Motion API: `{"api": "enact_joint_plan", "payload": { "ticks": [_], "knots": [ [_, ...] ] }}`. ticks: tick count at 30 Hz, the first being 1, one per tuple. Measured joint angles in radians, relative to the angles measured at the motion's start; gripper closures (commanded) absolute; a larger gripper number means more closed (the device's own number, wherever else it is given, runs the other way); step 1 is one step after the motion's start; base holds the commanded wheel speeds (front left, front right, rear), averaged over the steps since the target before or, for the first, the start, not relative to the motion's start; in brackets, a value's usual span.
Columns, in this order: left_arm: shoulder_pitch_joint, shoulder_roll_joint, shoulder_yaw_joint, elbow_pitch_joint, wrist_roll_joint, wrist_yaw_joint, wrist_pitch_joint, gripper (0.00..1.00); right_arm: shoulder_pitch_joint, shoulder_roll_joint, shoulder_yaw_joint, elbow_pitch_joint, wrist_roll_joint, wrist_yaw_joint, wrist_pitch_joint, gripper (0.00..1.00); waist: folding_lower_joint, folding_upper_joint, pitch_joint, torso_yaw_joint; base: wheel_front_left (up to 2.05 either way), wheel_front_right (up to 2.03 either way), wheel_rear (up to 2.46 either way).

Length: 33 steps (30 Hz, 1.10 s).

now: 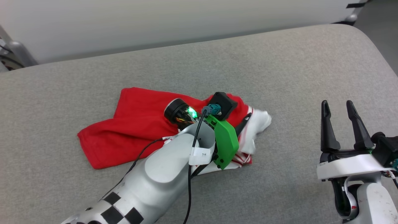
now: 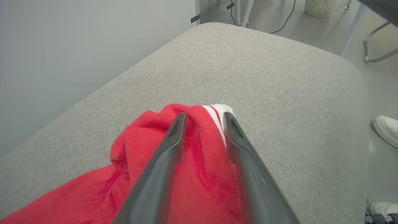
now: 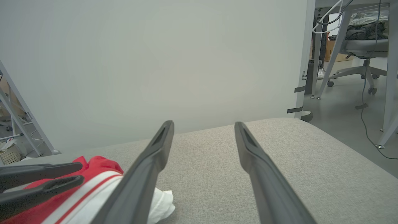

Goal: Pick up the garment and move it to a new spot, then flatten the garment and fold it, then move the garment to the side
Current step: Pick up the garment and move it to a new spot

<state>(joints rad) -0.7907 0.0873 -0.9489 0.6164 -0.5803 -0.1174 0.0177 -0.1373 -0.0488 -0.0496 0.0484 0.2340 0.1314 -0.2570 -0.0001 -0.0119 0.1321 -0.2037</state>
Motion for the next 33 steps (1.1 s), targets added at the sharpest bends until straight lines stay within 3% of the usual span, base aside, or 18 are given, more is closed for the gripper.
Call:
{"api": "enact_joint_plan", "payload": {
  "ticks": [7, 17, 23, 28, 33],
  "knots": [
    [-0.037, -0.034, -0.002, 0.139, -0.016, 0.0, -0.164, 0.0, -0.002, 0.0, 0.025, 0.005, 0.007, 0.0, 0.0, 0.0, 0.0, 0.0, 0.037, -0.016, 0.0, 0.0, 0.0],
    [-0.041, -0.017, 0.085, 0.175, -0.046, 0.037, -0.269, 0.0, 0.015, 0.0, 0.024, 0.009, -0.02, 0.0, 0.0, 0.0, 0.0, 0.0, 0.011, 0.079, 0.0, 0.0, 0.0],
    [0.022, 0.112, 0.243, -0.011, -0.016, 0.098, -0.274, 0.0, 0.041, 0.001, 0.026, 0.008, -0.028, 0.0, 0.0, 0.0, 0.0, 0.0, -0.036, 0.165, 0.0, 0.0, 0.0],
    [0.22, 0.22, 0.366, -0.209, 0.038, 0.126, -0.273, 0.0, 0.067, 0.001, 0.029, 0.008, -0.03, 0.0, 0.0, 0.0, 0.0, -0.0001, -0.077, 0.228, 0.0, 0.0, 0.0],
    [0.426, 0.254, 0.453, -0.377, 0.086, 0.146, -0.274, 0.0, 0.096, 0.001, 0.024, 0.003, -0.03, 0.0, 0.0, 0.0, 0.0, -0.0001, -0.115, 0.273, 0.0, 0.0, 0.0]
  ]
}}
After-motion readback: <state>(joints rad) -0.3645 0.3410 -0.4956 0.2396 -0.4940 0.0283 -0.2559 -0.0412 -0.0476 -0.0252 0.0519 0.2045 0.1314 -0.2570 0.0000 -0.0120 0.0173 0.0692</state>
